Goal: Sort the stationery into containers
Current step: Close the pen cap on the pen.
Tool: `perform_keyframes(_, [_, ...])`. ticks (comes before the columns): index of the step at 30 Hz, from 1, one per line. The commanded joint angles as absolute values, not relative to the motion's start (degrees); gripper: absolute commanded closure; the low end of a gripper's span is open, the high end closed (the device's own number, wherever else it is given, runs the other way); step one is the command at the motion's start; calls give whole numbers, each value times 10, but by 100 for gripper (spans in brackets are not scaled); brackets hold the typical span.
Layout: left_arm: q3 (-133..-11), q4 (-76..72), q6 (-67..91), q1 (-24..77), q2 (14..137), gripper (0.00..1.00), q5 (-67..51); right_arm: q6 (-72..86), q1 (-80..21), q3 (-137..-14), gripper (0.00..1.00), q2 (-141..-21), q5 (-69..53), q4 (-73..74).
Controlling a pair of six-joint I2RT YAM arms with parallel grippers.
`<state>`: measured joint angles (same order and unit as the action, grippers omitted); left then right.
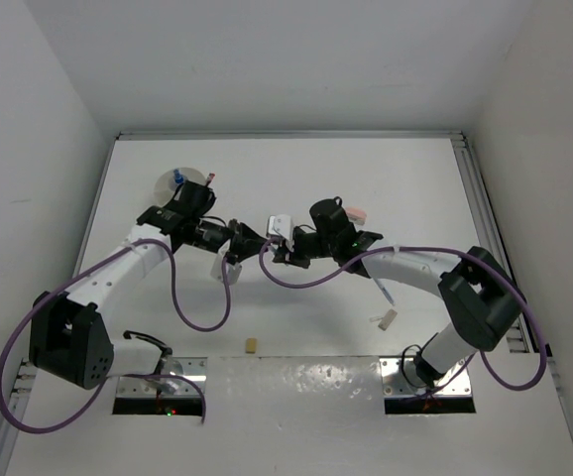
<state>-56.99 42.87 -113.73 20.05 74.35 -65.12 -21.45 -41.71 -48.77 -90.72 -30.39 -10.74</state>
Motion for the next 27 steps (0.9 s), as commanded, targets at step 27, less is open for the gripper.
perform_keyframes(27, [-584,621,-1339,224,772,100,-712,-374,-475,-626,100,-842,-279,-53])
